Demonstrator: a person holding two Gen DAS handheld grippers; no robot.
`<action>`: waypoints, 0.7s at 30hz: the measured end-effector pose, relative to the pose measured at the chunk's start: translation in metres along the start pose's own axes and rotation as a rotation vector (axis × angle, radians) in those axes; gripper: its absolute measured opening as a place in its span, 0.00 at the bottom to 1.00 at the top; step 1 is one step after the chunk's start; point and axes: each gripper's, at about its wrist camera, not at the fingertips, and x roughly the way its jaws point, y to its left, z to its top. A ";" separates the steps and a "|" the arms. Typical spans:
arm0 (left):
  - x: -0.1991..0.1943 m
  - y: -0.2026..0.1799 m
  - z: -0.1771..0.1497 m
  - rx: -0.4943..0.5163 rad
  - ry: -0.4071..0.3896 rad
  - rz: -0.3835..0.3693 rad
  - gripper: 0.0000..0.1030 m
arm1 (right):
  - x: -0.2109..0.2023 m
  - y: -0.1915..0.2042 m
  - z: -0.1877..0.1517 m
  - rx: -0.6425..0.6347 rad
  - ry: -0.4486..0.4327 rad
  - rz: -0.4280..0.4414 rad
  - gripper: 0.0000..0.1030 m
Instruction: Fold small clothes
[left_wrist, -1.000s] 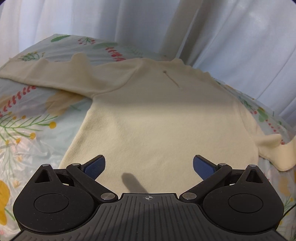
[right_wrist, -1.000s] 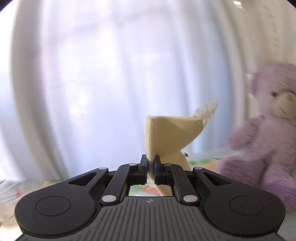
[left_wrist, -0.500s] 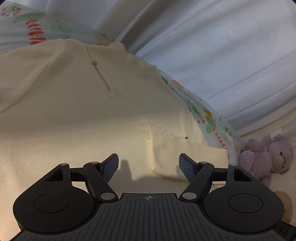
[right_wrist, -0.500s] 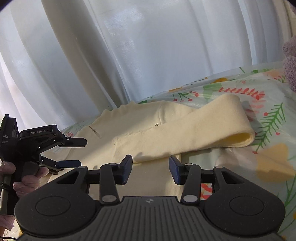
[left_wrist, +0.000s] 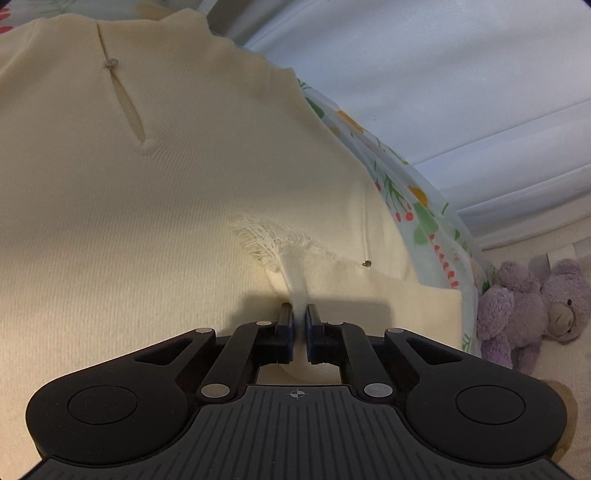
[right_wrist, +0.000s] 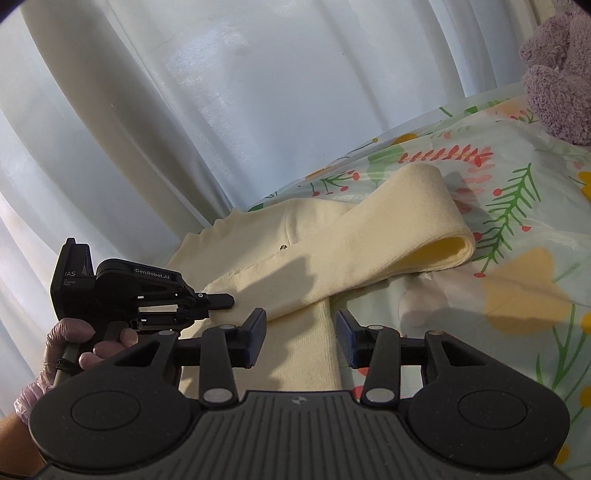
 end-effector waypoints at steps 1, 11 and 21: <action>-0.007 -0.005 0.002 0.028 -0.022 0.009 0.07 | 0.002 -0.001 0.002 -0.001 0.005 -0.003 0.41; -0.117 0.032 0.015 0.213 -0.309 0.266 0.10 | 0.033 -0.010 0.027 0.017 0.048 -0.011 0.41; -0.085 0.075 0.024 0.137 -0.237 0.245 0.05 | 0.069 -0.029 0.034 0.213 0.129 0.032 0.41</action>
